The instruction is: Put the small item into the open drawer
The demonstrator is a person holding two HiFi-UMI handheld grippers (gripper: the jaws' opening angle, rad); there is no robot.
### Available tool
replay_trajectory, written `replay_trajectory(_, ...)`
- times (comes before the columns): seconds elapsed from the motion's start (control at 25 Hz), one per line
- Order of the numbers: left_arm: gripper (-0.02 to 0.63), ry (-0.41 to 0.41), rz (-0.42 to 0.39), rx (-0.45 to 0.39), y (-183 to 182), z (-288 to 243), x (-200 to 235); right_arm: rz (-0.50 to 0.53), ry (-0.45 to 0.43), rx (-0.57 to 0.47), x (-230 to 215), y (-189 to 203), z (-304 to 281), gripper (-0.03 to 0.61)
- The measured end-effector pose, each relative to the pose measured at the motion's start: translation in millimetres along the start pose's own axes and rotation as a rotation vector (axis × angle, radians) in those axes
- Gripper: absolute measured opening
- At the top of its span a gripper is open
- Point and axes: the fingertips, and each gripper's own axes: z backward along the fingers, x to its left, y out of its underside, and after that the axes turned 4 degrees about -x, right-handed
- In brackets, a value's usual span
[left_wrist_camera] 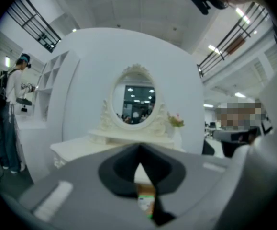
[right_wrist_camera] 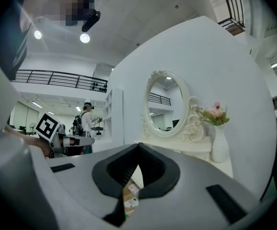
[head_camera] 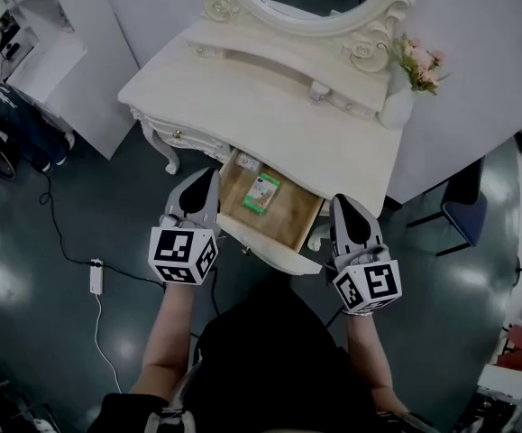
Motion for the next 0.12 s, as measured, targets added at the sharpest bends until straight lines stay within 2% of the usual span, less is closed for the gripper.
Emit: replay_trajectory(0.12,0.008,0.005,-0.006,-0.004,0.1,-1.5,1.0,0.002,0.0,-0.003,0.4,0.3,-1.6,-0.003)
